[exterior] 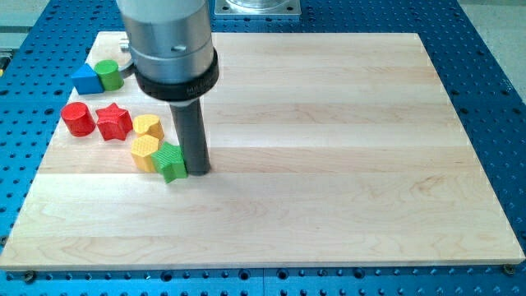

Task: Move the green star to the bottom of the hexagon

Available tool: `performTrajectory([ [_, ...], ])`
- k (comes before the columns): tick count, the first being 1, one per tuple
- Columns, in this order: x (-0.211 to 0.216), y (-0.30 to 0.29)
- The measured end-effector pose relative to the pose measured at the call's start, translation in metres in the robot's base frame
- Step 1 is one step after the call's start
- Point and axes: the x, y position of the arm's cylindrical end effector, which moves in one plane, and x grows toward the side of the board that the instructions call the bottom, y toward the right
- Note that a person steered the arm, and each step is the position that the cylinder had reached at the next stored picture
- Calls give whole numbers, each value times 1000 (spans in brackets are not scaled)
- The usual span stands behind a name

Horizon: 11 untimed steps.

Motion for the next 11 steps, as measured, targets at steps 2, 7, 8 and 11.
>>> performTrajectory([
  [2,27,18],
  [7,49,-21],
  [8,96,-55],
  [11,50,-85],
])
